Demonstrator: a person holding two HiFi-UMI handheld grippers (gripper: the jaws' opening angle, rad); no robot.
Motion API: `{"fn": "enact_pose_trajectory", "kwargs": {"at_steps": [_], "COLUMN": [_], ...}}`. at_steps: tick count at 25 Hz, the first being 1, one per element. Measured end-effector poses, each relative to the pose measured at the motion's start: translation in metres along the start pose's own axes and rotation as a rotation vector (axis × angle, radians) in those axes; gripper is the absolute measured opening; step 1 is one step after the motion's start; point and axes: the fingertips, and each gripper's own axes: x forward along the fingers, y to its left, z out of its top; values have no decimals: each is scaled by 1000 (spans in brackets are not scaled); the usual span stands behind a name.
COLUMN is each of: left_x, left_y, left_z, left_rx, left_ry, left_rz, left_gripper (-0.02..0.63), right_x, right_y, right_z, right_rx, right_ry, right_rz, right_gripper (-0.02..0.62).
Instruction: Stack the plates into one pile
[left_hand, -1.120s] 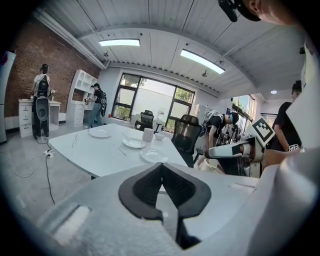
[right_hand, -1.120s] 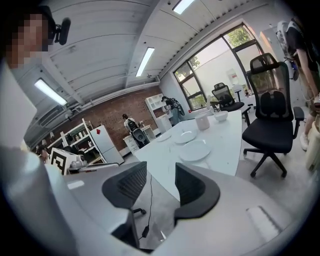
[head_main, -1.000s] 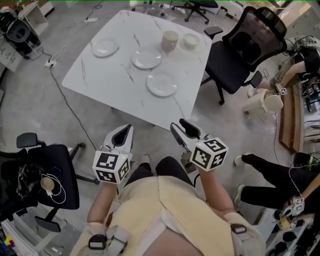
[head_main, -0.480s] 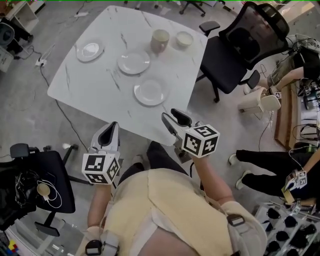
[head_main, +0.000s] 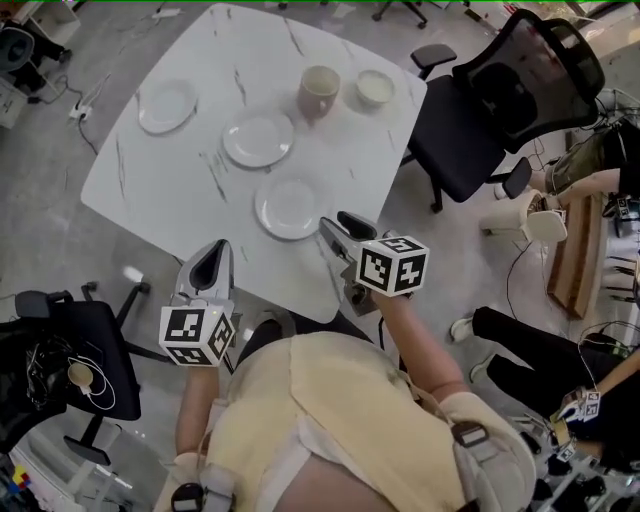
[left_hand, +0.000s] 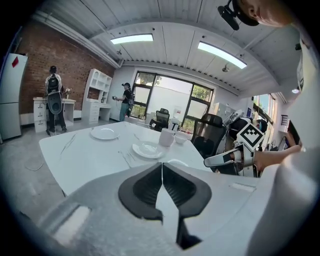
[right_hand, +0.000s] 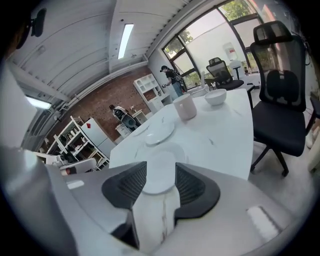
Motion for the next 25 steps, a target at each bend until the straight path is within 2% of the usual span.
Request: {"fn": "enact_pose_trajectory", "kwargs": {"at_steps": [8, 25], "left_x": [25, 50], "left_y": [4, 3], "left_z": [-3, -5], "left_rx": [-26, -18], "left_ry": [36, 72], "left_rz": [46, 59], "left_gripper": [2, 0], "right_x": [31, 65], "right_y": [-23, -38], "right_z": [10, 3], "right_rx": [5, 37], "right_ry": [90, 207], "right_rz": [6, -17], "right_gripper": [179, 178]}}
